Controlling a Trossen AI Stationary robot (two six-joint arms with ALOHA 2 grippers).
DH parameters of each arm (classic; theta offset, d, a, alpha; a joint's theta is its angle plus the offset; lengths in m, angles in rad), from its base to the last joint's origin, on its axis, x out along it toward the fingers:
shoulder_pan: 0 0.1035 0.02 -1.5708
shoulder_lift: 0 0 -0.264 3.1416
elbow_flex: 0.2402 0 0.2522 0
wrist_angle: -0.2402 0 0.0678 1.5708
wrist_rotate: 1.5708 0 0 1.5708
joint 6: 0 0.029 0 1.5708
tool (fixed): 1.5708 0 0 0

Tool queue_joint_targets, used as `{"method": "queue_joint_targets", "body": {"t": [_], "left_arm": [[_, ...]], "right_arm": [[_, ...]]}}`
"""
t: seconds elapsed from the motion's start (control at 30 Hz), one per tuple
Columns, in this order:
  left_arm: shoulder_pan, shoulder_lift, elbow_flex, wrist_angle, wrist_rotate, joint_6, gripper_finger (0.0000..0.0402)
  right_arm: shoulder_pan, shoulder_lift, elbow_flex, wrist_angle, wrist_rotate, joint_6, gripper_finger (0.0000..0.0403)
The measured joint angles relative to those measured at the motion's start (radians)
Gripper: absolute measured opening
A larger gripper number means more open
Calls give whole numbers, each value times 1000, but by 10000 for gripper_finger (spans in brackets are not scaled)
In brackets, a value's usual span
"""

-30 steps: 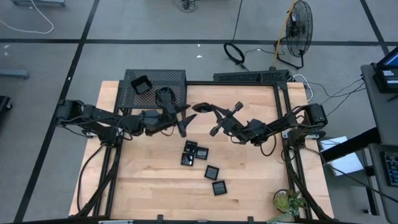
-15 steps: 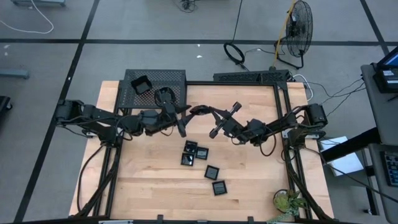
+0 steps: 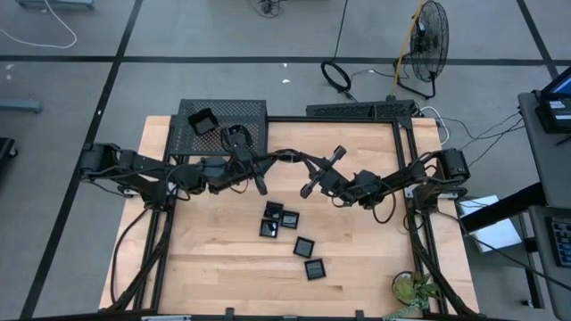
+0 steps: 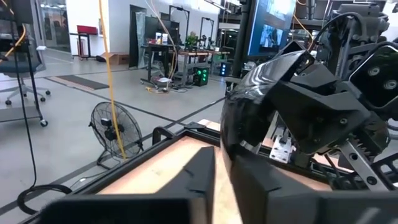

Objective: Pick & Place Mini shaped plates
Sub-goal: Stack the leaf shaped plate on top of the leaf shaped plate on the shelf

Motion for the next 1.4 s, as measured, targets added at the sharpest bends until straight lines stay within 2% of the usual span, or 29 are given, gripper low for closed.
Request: {"method": "queue_joint_targets", "body": {"t": [0.1,0.2,0.3,0.63,0.77,0.9,1.13,1.27,1.4], "left_arm": [[0,0,0,-2,-4,0,9],[0,-5,0,14,-5,0,10],[-1,-18,-1,29,-6,0,9],[-2,-74,0,-7,-35,2,4],[-3,-163,0,-172,-162,-14,8],[7,-311,0,-421,-286,-146,4],[58,-563,0,-880,-305,-387,4],[113,-620,0,-1024,-294,-456,3],[185,-617,0,-1071,-278,-504,7]], "right_arm": [[0,0,0,-17,1,-2,0],[0,0,0,-28,5,5,4],[6,0,0,-48,4,0,24],[61,0,0,-70,9,-48,171],[81,0,0,-78,70,-49,214],[86,0,0,-79,147,-52,234],[84,0,0,-82,165,-14,235],[84,0,0,-81,165,2,228],[84,0,0,-81,165,9,223]]}}
